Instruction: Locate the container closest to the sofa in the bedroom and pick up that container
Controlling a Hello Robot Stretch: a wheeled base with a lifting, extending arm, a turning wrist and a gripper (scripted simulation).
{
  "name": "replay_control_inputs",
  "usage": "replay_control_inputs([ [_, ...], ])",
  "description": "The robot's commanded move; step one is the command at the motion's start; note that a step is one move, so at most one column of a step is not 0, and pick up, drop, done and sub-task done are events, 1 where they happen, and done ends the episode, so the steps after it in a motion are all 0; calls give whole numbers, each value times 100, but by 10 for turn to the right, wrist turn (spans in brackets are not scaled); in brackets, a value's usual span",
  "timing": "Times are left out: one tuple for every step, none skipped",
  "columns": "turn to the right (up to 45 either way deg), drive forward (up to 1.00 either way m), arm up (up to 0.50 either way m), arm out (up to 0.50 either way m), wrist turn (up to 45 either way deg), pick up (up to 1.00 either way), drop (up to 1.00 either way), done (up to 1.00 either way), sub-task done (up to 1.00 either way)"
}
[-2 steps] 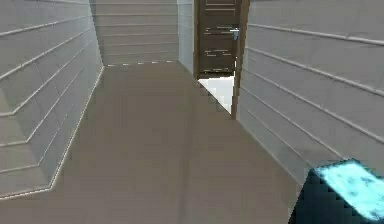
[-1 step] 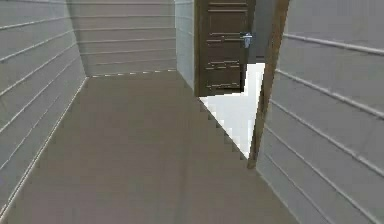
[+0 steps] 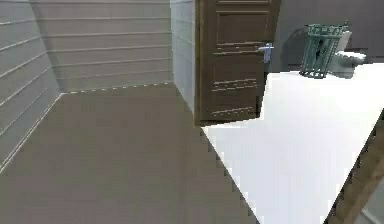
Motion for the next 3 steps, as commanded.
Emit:
replay_control_inputs([
  [0,75,0,0,0,0,0,0,0],
  [240,0,0,0,0,0,0,0,0],
  [0,45,0,0,0,0,0,0,0],
])
